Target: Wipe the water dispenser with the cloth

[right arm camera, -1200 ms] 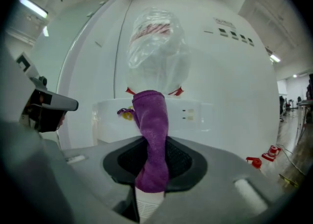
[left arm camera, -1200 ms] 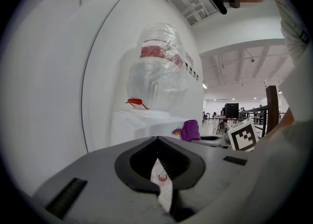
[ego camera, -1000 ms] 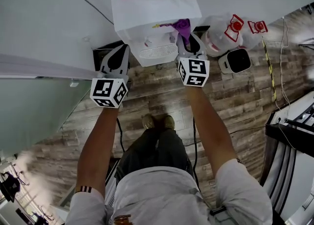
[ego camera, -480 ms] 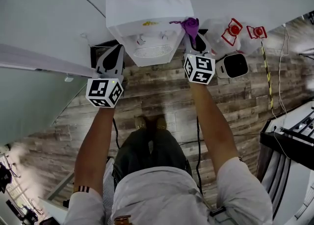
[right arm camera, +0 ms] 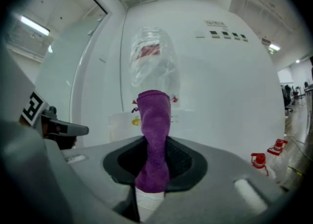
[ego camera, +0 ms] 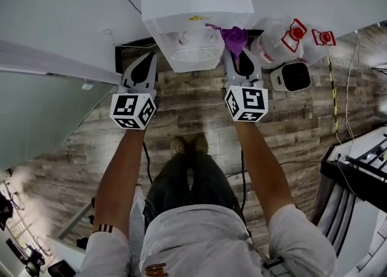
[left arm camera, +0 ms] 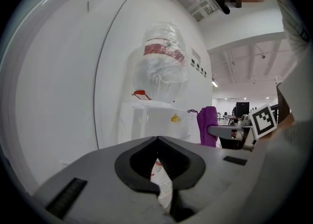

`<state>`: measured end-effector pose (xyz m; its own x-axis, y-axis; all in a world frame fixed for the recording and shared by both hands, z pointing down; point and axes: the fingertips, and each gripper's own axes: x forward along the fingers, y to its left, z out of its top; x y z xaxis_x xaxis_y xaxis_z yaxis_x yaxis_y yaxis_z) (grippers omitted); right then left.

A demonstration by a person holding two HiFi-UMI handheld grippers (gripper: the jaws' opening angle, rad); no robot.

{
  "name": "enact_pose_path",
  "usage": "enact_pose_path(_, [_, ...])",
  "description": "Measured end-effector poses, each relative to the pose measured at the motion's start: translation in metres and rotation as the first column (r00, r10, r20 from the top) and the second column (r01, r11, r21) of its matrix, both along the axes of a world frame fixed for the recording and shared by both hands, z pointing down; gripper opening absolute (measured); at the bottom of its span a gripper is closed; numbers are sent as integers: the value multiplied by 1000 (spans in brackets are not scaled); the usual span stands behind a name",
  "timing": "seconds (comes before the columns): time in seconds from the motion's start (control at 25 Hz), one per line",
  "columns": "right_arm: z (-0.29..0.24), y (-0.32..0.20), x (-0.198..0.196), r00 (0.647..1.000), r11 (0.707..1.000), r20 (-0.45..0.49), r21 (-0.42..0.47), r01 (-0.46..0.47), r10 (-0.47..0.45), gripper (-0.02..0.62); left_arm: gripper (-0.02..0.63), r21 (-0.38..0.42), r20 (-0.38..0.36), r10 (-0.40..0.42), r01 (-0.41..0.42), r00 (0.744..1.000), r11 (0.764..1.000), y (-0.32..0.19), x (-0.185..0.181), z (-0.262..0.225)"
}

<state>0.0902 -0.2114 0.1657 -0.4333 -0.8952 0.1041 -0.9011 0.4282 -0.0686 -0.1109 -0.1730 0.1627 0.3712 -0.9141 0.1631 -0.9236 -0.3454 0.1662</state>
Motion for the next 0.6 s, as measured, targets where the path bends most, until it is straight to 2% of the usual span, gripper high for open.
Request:
enact_pose_path(0.16, [12, 30, -77, 994, 994, 28, -3, 107, -106, 98, -2, 5, -1, 2, -2, 1000, 1000, 4, -17, 15])
enact_pose_path(0.28, [34, 40, -124, 988, 989, 51, -22, 149, -147, 98, -2, 13, 3, 6, -6, 1000, 1000, 3, -29, 33])
enact_pose_path(0.4, [54, 39, -157, 984, 986, 64, -26, 166, -164, 98, -2, 18, 17, 9, -10, 1000, 1000, 1, -39, 52])
enact_pose_path(0.6, [80, 20, -195, 980, 980, 32, 1, 198, -198, 98, -2, 42, 33, 30, -32, 999, 999, -8, -44, 74])
